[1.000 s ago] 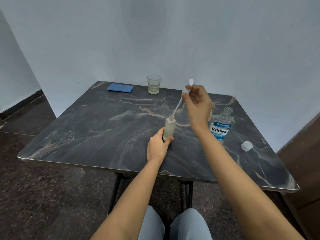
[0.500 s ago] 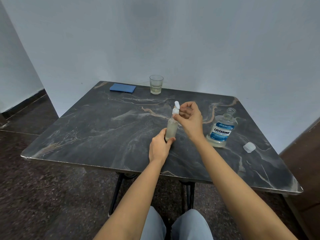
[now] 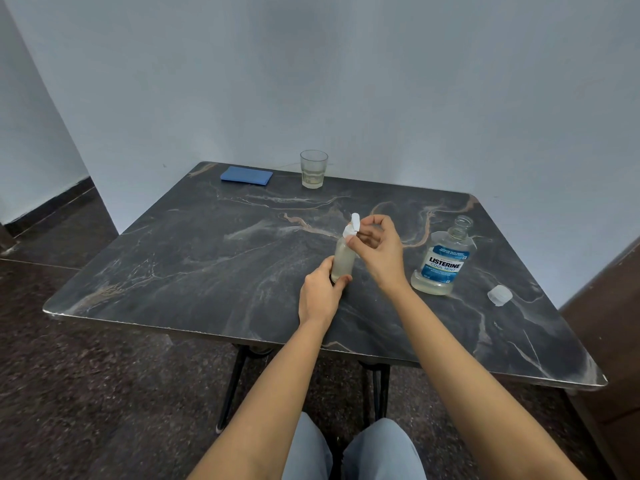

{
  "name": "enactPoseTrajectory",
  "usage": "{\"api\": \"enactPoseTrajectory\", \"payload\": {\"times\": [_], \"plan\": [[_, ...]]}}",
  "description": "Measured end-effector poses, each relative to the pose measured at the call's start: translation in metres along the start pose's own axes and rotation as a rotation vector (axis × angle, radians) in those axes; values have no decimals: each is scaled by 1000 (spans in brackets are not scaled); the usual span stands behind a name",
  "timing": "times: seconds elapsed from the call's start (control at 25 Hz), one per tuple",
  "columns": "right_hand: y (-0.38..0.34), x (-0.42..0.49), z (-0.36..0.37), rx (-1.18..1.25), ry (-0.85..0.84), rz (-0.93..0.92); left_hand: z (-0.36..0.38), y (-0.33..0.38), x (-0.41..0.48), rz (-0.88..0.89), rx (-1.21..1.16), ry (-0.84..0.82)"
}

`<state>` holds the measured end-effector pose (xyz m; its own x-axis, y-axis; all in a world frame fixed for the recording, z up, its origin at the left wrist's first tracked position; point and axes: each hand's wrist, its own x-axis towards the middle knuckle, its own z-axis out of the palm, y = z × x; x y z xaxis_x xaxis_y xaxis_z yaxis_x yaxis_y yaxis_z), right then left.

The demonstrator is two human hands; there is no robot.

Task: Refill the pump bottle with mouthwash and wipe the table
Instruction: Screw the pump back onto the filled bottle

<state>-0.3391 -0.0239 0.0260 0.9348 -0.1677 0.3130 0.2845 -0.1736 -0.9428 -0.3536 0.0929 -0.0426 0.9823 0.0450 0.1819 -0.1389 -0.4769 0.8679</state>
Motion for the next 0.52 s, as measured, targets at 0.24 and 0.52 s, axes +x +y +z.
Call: {"api": "enactPoseTrajectory", "payload": {"times": [0.24, 0.52], "plan": [[1, 7, -5, -56, -17, 38, 0, -1, -1, -2, -13, -1], [3, 11, -7, -1, -187, 40, 0, 0, 0, -9, -13, -3]]}}
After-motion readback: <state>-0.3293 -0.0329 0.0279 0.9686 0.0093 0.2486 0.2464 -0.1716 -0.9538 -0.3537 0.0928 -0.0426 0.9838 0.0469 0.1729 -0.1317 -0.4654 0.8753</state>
